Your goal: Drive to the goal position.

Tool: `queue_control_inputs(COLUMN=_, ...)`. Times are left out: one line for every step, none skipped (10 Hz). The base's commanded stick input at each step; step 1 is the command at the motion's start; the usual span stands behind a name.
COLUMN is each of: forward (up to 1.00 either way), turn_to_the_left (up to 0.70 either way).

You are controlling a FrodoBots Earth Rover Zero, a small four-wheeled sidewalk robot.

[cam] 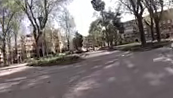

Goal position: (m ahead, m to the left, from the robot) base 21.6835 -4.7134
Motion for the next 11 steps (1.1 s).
queue_control_inputs(forward=0.7, turn_to_the_left=0.0)
queue_control_inputs(forward=0.7, turn_to_the_left=0.0)
queue_control_inputs(forward=0.7, turn_to_the_left=0.0)
queue_control_inputs(forward=0.7, turn_to_the_left=0.0)
queue_control_inputs(forward=0.7, turn_to_the_left=0.0)
queue_control_inputs(forward=0.7, turn_to_the_left=0.0)
queue_control_inputs(forward=0.7, turn_to_the_left=0.0)
queue_control_inputs(forward=0.7, turn_to_the_left=0.0)
queue_control_inputs(forward=0.7, turn_to_the_left=0.0)
queue_control_inputs(forward=0.7, turn_to_the_left=0.0)
queue_control_inputs(forward=0.7, turn_to_the_left=-0.08)
